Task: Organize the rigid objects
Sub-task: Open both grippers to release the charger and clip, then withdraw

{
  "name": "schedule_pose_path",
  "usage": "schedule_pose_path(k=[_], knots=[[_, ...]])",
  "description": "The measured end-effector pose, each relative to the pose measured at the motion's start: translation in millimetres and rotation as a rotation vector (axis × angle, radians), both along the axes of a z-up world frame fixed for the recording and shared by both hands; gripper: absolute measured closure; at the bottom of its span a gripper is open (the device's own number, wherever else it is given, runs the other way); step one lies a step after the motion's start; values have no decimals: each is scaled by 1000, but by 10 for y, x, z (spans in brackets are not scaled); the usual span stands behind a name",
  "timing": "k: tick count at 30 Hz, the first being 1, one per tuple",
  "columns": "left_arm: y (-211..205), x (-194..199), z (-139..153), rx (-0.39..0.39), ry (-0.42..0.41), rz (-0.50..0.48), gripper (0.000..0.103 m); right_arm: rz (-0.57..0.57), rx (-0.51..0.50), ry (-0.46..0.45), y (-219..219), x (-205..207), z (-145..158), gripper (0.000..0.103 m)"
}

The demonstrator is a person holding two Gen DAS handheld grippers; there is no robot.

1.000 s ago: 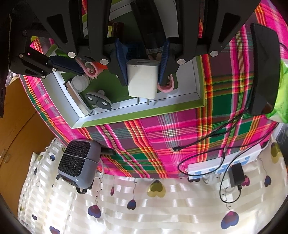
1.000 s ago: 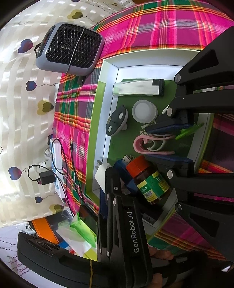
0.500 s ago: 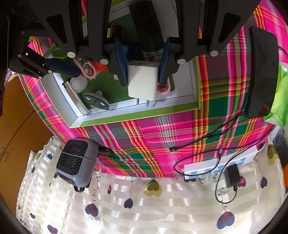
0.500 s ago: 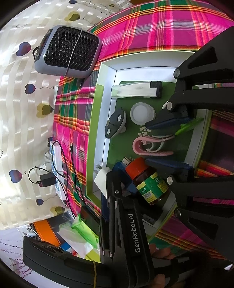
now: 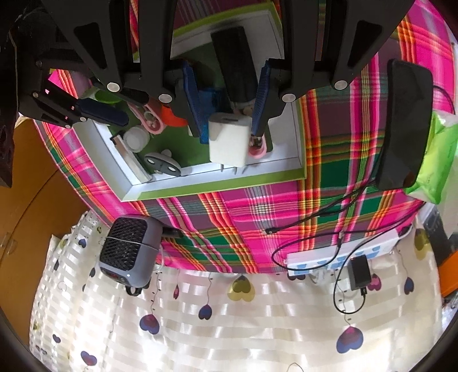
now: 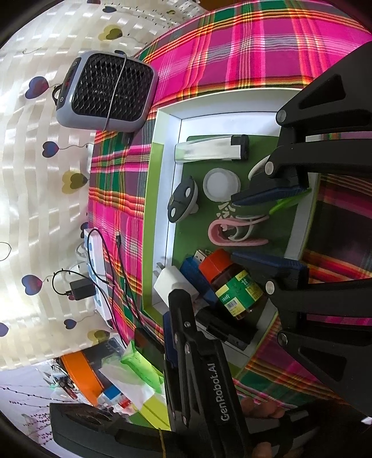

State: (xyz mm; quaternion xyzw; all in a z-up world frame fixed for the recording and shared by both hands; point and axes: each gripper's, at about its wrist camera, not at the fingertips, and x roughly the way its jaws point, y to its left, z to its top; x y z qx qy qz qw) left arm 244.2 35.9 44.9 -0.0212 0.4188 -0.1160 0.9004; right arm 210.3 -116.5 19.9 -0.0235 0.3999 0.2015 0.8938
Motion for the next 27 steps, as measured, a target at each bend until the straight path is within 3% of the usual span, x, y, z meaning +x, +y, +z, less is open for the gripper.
schedule_pose_path(k=[15,20,27], knots=[[3,-524,138,11,-45,24,69,-25,24,-37,-46,-285,149,68],[18,-758,179,52,-81,59,69,-39,29,-59,-70,-413,209,68],[46,-1035,85,61,-61,101,69,-74,21,-63,-134,-587,224,68]])
